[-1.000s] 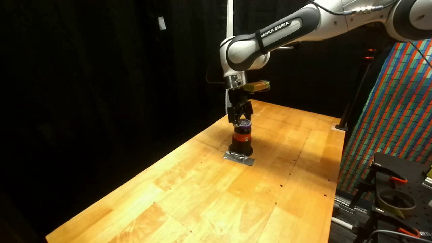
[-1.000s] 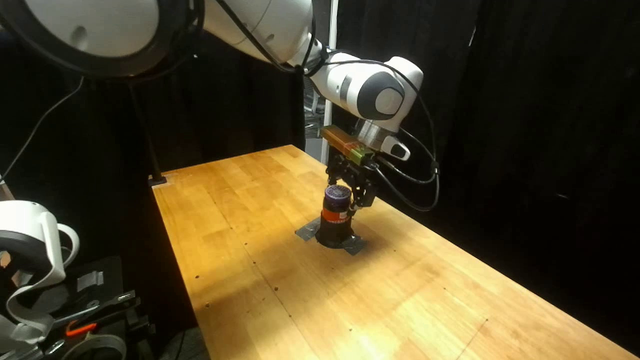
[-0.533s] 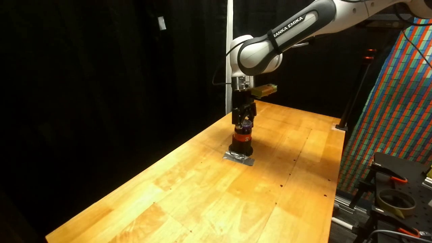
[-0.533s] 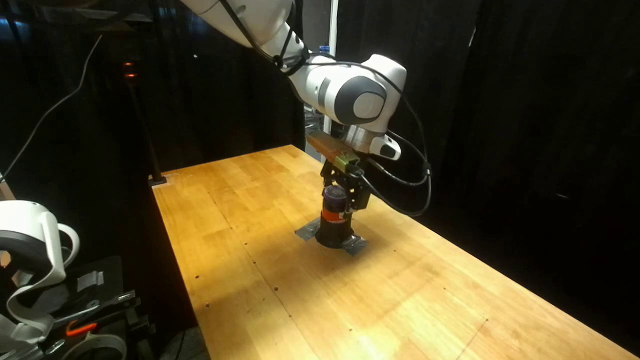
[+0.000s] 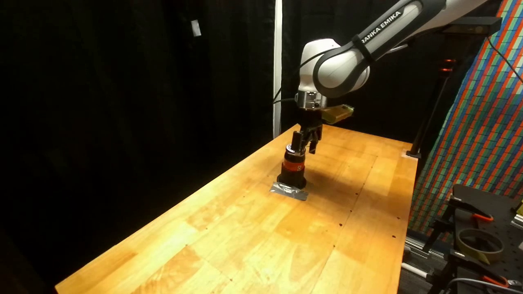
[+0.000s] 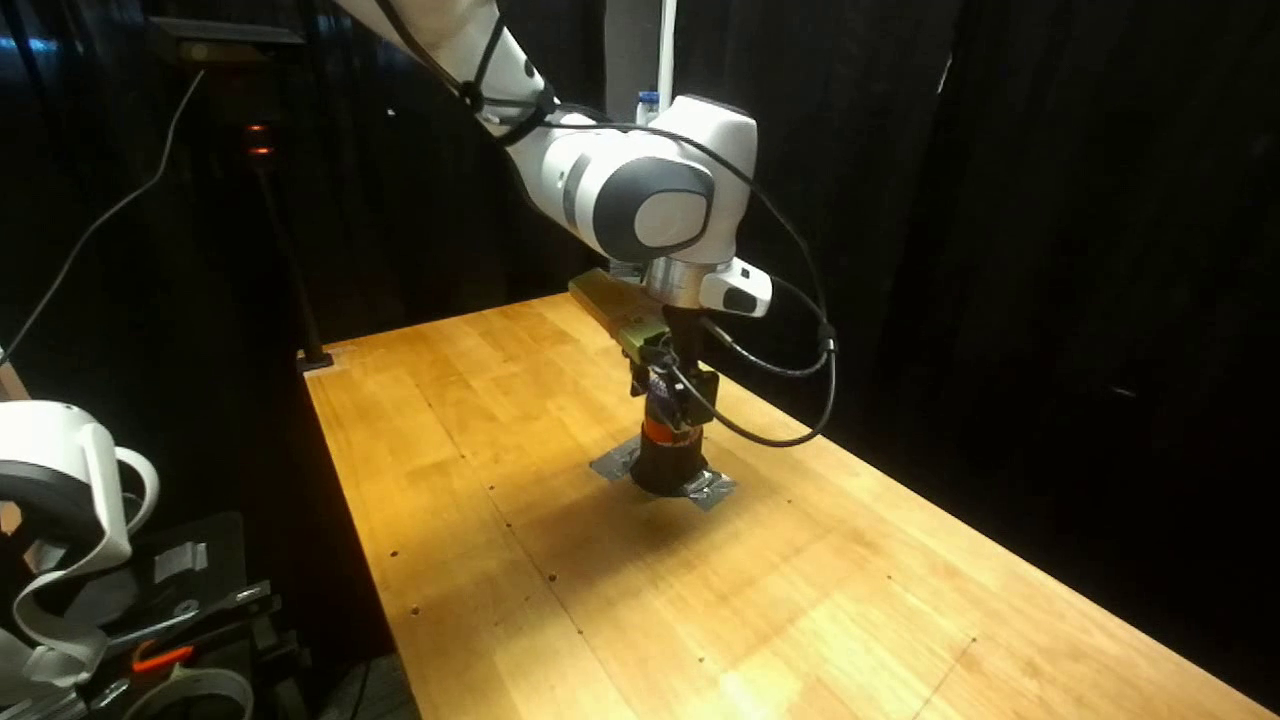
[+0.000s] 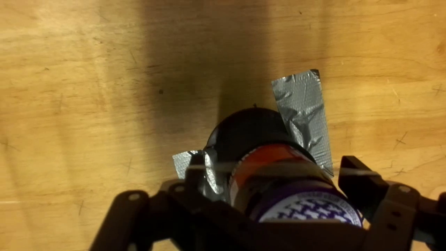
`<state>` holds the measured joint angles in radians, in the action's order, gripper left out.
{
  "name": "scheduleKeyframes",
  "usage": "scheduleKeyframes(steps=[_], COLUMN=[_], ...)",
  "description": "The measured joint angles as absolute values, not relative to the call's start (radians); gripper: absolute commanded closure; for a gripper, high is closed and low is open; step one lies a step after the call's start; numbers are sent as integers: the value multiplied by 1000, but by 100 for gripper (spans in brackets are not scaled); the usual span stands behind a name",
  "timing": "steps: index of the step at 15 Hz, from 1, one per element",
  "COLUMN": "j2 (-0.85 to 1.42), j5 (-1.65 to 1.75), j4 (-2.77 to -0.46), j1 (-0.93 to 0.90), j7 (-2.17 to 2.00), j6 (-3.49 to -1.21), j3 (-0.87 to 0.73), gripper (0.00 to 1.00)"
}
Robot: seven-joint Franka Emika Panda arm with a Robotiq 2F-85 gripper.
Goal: Put the rubber band around the cup
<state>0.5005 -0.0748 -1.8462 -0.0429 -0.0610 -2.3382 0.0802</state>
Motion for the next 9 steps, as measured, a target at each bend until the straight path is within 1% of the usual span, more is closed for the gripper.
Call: scheduleKeyframes(steps=[2, 3, 4, 5, 8, 9], j2=[453, 434, 419, 408, 386, 381], j5=[-75, -75, -75, -75, -75, -75], j4=[-1925, -1959, -1990, -2019, -2104, -2135], j1=[-42, -42, -42, -43, -58, -67], j7=[-61, -62, -67, -78, -128, -143], j6=[-2388, -2413, -2446, -2491, -2685, -2759], j3=[76, 75, 74, 74, 68, 67], gripper=[0, 25, 26, 32, 58, 64])
